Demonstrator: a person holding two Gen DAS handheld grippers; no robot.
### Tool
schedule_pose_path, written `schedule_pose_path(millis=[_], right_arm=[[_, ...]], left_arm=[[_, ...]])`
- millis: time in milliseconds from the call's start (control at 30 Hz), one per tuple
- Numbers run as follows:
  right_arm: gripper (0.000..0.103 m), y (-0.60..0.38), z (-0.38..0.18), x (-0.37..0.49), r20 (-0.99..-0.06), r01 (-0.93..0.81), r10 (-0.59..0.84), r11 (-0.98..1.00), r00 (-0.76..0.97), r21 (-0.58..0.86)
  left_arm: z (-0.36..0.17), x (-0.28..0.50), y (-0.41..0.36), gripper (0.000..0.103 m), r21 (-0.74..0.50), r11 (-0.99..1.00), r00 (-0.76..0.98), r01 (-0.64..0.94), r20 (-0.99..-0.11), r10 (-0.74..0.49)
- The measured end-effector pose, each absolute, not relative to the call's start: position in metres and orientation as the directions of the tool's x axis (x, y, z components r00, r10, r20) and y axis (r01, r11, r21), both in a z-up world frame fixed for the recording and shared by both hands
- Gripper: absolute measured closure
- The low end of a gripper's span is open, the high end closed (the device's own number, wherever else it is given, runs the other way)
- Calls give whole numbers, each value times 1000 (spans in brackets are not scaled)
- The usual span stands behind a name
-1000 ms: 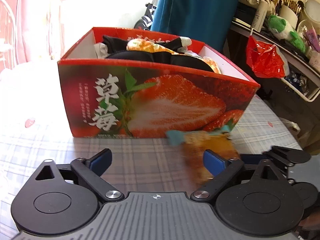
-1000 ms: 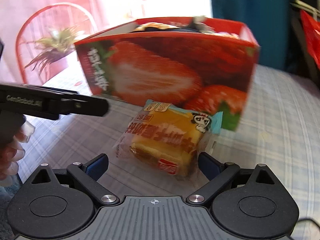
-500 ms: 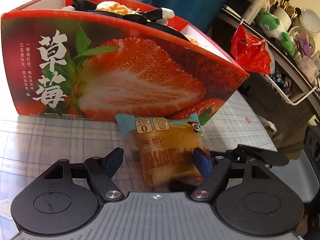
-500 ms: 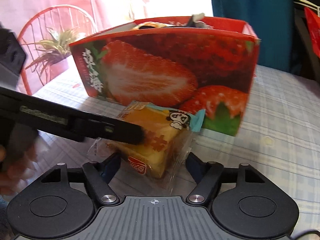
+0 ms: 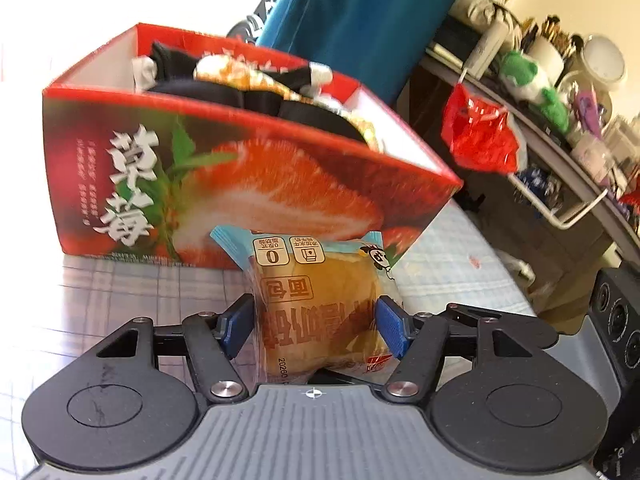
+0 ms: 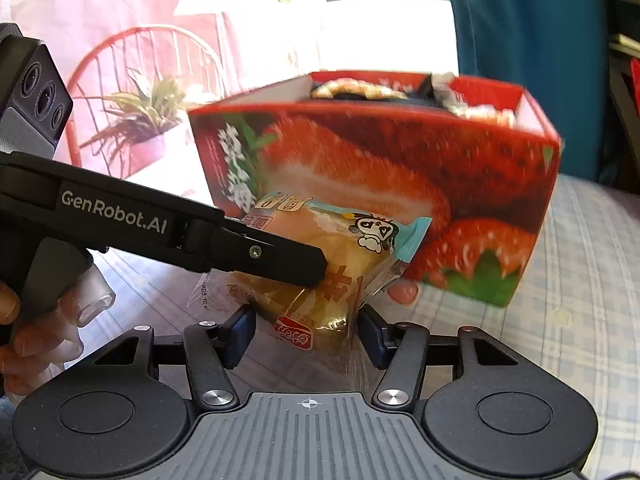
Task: Organize soft objects
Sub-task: 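Move the left tool to the wrapped bread roll and close on it, then lift the wrapped bread roll with the left tool over the red box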
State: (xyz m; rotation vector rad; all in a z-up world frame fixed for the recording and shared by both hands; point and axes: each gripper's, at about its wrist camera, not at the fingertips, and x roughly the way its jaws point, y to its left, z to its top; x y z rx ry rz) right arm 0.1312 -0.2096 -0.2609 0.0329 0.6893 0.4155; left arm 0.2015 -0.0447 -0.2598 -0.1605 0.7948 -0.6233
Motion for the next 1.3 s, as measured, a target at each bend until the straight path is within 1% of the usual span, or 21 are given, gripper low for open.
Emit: schedule_pose_path(millis=[100, 300, 433, 867, 1300], right_arm=[[51, -207, -247, 129, -604, -380, 384, 914, 698, 142], [51, -210, -213, 128, -562, -405, 386, 909, 732, 98], [51, -211, -198, 129, -545, -420, 384, 905, 746, 63], [51, -212, -195, 132, -545, -430, 389, 901, 743, 56], [51, -223, -174, 154, -500, -446, 394, 895, 771, 18]], left_arm=[[-245, 195, -44, 35, -354, 807, 546, 473, -601, -584], [-208, 190, -46, 35, -324, 796, 586, 511, -546, -599], [-194, 186, -44, 35, -314, 794, 602, 521, -524, -603], [-195, 192, -48, 35, -306, 796, 600, 522, -531, -598], [-170, 210, -57, 36, -276, 792, 623, 544, -499, -602]])
